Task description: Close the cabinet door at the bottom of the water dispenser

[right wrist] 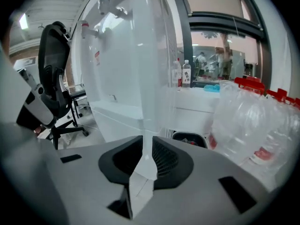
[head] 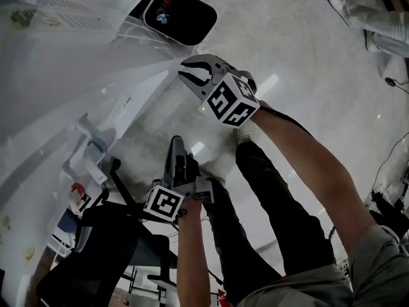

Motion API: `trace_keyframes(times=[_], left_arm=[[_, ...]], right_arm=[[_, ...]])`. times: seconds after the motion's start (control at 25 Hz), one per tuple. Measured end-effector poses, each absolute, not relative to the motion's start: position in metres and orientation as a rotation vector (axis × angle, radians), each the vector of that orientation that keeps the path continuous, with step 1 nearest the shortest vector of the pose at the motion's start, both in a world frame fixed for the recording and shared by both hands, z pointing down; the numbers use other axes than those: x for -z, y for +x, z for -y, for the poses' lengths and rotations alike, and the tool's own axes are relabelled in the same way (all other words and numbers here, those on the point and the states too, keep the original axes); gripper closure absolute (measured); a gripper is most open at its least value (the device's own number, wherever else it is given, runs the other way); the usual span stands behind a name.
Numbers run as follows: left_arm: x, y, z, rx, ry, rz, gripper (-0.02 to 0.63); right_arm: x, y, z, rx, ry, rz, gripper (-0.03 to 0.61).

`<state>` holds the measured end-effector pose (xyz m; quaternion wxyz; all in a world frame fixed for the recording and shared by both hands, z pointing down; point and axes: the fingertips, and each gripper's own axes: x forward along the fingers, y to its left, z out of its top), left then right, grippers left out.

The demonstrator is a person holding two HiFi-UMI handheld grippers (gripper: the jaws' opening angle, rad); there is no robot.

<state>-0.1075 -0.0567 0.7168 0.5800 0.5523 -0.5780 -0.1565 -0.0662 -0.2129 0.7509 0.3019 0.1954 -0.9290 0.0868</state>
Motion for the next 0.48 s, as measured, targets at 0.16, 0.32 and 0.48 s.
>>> trace_keyframes(times=[0.16,0.32,0.48], left_arm=[[-0.697,-0.104,0.054,0.33,1.343,1.336,0.606],[-0.674,-0.106,0.047,0.333,1.37,1.31,0.606],[-0.644,-0.103,0.035,0.304,1.409,1.305,0.606]], right_arm=[[-0.725,-0.055,0.194,-0.232,0.594,2.498,0.533],[-0.697,-0.052,0.17,-0.228,0.634,2.516,0.549],[-0.66,-0.047,0.146,-0.257,0.671,2.551,0.565]])
